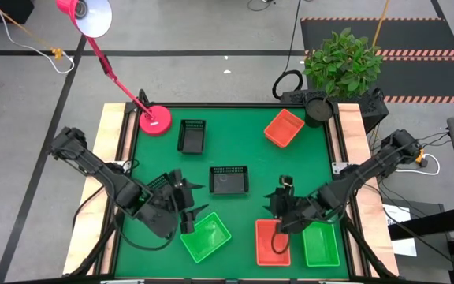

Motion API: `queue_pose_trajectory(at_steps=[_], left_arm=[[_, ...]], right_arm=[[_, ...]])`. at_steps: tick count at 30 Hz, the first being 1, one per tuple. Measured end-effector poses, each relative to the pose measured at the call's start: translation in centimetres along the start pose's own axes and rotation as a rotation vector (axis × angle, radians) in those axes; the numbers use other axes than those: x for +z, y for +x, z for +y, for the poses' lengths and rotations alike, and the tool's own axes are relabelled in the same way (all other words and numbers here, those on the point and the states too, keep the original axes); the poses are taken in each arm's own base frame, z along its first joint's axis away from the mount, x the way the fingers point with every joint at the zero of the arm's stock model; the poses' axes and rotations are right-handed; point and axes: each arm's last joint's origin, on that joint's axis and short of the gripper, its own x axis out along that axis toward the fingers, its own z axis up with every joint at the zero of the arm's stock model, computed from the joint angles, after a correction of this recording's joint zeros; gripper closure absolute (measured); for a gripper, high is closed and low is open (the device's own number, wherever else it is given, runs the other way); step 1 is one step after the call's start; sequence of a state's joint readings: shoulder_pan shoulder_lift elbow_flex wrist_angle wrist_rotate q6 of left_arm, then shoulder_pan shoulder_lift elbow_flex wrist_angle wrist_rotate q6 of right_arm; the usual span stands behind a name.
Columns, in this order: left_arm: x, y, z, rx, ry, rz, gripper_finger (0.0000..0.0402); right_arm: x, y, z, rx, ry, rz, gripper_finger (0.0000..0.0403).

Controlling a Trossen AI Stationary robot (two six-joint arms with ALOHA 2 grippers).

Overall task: Stack baskets by color
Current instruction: Stack the bottom left black bin on top of the bottom right black bin

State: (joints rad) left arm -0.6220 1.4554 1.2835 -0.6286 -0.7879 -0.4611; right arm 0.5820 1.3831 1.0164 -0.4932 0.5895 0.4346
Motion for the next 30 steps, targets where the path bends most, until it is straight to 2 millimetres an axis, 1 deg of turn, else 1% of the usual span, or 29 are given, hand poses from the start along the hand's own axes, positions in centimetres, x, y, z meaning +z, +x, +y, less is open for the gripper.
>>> queue_pose_trajectory(at_steps=[4, 8, 12, 17, 21, 24, 27, 30], left_arm=[[-2.1, 1.0, -0.3, -0.016, -0.03, 0.083, 0.0128], [-4.3, 1.8, -0.3, -0.022, -0.092, 0.159, 0.0128], [-6.3, 1.5, -0.3, -0.019, -0.114, 0.28, 0.0128], [-8.7, 0.6, -0.3, -0.09, -0.007, 0.497, 0.0128], [-9.8, -0.6, -0.6, -0.199, 0.116, 0.642, 0.0128], [-10.4, -1.3, -0.9, -0.272, 0.233, 0.696, 0.0128], [-11.1, -2.3, -0.9, -0.308, 0.389, 0.737, 0.0128], [-12.3, -2.5, -0.8, -0.317, 0.473, 0.771, 0.0128]], right_arm=[[0.1, 0.1, -0.3, -0.081, -0.085, -0.036, 0.0261], [-0.5, 0.7, -0.7, -0.103, -0.157, -0.023, 0.0261], [-1.3, 1.3, -0.8, -0.104, -0.207, -0.014, 0.0261], [-1.8, 1.5, -0.9, -0.108, -0.253, 0.0, 0.0261], [-2.3, 1.7, -0.9, -0.107, -0.248, 0.012, 0.0261], [-2.7, 1.8, -0.8, -0.07, -0.251, 0.033, 0.0261], [-2.7, 1.8, -0.8, -0.061, -0.249, 0.033, 0.0261], [-2.6, 1.9, -0.8, -0.059, -0.247, 0.026, 0.0261]])
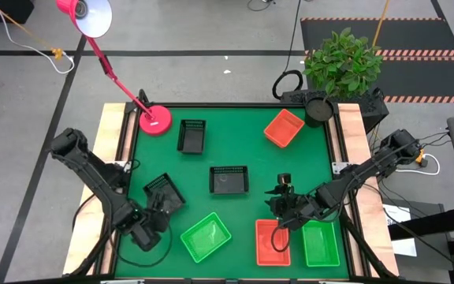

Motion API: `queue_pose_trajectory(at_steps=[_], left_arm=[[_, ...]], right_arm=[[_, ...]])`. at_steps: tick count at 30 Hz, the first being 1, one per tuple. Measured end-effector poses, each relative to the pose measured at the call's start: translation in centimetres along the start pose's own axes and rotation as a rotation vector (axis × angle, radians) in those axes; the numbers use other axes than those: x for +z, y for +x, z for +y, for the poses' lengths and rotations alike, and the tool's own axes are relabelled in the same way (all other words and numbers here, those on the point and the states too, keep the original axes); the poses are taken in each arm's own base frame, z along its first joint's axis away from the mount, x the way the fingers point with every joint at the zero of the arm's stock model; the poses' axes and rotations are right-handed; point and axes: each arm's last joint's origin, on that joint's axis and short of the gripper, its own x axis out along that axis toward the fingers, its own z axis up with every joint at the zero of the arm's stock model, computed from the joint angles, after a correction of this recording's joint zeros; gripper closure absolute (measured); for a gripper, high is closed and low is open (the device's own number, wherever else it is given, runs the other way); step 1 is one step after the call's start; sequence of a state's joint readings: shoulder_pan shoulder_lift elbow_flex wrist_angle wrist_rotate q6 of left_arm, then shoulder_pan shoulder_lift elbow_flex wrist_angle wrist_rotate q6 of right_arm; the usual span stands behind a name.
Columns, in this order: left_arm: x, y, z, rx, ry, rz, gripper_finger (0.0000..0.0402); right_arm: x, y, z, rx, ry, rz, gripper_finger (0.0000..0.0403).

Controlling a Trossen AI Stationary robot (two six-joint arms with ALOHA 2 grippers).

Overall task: Stack baskets by color
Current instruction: Stack the bottom left black bin on top of the bottom right black bin

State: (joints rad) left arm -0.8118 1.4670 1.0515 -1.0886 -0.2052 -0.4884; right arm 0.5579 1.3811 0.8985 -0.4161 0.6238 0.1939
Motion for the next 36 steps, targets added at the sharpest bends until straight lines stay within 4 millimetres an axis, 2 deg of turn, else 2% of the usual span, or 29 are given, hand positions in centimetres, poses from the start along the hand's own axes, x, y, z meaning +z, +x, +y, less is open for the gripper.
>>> queue_pose_trajectory(at_steps=[4, 7, 17, 23, 31, 36], left_arm=[[-1.4, 1.5, -0.2, 0.028, 0.097, 0.066, 0.0133], [-2.3, 2.5, 0.1, 0.067, 0.151, 0.099, 0.016], [-3.6, 4.2, 0.7, 0.141, 0.282, 0.152, 0.0317], [-3.5, 4.3, 0.9, 0.129, 0.276, 0.155, 0.0387], [-3.2, 4.3, 0.9, 0.116, 0.257, 0.134, 0.0378], [-1.8, 2.7, 1.2, 0.112, 0.175, 0.097, 0.0393]], right_arm=[[0.1, 0.0, 0.0, 0.002, 0.002, -0.009, 0.0261], [0.2, 0.0, 0.0, 0.003, 0.007, -0.016, 0.0261], [0.2, 0.0, 0.0, 0.004, 0.009, -0.019, 0.0261], [0.2, 0.0, 0.0, 0.004, 0.006, -0.019, 0.0261], [0.2, 0.0, 0.0, 0.004, 0.005, -0.019, 0.0261], [0.2, 0.0, 0.0, 0.004, 0.005, -0.019, 0.0261]])
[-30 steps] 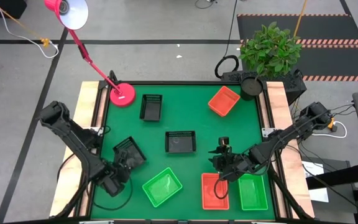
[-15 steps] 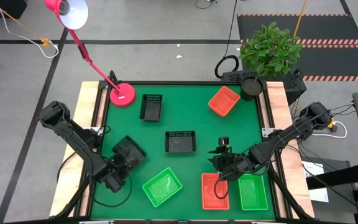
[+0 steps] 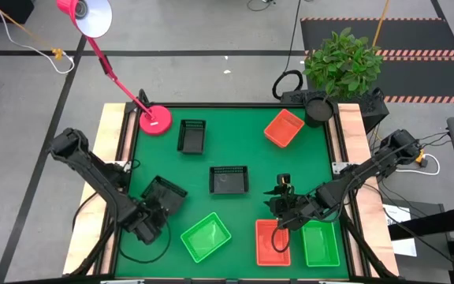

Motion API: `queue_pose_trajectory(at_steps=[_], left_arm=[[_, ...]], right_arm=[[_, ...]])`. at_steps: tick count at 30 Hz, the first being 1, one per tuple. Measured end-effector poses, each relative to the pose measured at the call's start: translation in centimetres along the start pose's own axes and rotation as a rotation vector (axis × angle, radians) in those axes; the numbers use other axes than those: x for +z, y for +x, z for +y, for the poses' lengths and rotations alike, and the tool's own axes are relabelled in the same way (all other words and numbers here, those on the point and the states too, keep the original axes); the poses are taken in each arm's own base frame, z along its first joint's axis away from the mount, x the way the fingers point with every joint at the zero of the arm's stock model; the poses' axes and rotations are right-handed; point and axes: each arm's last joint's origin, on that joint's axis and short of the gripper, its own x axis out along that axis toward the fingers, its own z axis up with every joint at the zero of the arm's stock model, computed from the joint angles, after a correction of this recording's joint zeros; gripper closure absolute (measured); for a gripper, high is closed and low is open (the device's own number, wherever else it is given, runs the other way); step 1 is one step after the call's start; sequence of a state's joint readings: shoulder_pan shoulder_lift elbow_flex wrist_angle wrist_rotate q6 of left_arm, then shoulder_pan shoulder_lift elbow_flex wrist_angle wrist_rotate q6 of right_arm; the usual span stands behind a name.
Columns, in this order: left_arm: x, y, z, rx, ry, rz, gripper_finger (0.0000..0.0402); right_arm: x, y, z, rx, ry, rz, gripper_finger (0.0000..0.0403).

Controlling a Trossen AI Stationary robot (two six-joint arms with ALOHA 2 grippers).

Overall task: Stack baskets by color
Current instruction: Stack the bottom left black bin on top of the bottom right black bin

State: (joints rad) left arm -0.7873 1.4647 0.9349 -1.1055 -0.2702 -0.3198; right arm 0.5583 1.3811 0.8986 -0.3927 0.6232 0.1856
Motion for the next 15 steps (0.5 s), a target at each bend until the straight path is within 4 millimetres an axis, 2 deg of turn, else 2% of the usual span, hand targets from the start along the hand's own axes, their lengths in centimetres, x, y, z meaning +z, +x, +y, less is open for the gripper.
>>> queue_pose_trajectory(at_steps=[8, 15], left_arm=[[2.4, -5.3, 3.6, 0.071, -0.227, -0.081, 0.0396], [4.5, -9.2, 7.9, 0.147, -0.31, -0.221, 0.0397]], right_arm=[[0.1, -0.4, -0.2, 0.001, 0.009, -0.013, 0.0261], [0.5, -2.0, -1.2, 0.016, 0.055, -0.066, 0.0261]])
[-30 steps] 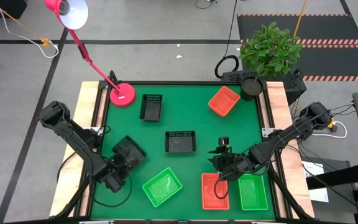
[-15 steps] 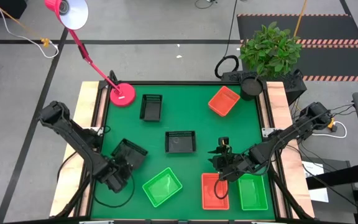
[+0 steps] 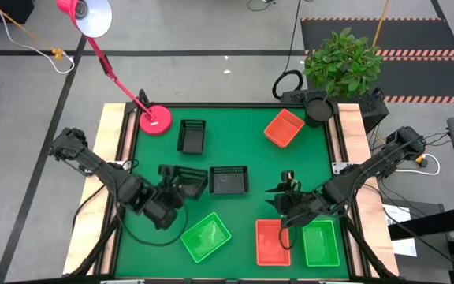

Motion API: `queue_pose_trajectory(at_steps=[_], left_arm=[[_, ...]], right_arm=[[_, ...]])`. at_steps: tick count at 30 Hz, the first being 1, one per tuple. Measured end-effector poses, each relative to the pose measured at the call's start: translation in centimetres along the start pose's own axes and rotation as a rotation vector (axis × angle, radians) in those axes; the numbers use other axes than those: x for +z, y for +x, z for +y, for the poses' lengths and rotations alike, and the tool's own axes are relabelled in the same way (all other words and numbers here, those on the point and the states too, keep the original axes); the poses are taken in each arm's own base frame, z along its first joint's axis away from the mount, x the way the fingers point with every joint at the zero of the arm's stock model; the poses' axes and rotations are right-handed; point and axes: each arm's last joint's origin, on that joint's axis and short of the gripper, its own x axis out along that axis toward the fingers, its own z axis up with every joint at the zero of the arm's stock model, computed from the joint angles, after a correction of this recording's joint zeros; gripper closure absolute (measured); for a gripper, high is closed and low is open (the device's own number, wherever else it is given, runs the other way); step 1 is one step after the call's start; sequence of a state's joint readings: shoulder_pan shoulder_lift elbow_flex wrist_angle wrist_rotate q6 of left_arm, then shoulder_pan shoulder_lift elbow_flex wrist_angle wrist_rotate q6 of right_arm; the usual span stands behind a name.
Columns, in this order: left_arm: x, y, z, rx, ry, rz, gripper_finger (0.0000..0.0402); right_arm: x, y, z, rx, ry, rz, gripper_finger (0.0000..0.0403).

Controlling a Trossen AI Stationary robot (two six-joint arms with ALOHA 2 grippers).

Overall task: Stack baskets by color
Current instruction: Stack the bottom left black bin on top of the bottom right black bin

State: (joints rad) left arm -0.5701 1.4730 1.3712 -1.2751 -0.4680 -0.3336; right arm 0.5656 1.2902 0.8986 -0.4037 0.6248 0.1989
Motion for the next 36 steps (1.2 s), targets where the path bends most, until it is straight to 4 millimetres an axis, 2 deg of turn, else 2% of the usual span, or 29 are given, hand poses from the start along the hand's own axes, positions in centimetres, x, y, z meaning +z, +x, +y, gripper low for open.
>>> queue_pose_trajectory(at_steps=[5, 11, 23, 30, 36], left_arm=[[2.7, 0.3, 2.0, 0.051, 0.0, -0.016, 0.0397], [6.3, 2.2, 3.4, 0.08, -0.009, 0.016, 0.0395], [12.5, 6.0, 4.0, 0.1, -0.114, 0.027, 0.0397], [14.4, 8.2, 3.1, 0.104, -0.136, 0.049, 0.0395], [14.4, 9.6, 2.7, 0.119, -0.211, 0.087, 0.0388]], right_arm=[[0.3, -1.6, -0.6, 0.02, 0.022, -0.046, 0.0261], [-0.2, -3.4, -1.9, 0.023, 0.064, -0.036, 0.0261], [-0.9, -6.0, -4.1, -0.002, 0.123, -0.055, 0.0261], [-0.9, -6.2, -4.2, 0.004, 0.128, -0.06, 0.0261], [-0.9, -6.2, -4.2, 0.005, 0.128, -0.059, 0.0261]])
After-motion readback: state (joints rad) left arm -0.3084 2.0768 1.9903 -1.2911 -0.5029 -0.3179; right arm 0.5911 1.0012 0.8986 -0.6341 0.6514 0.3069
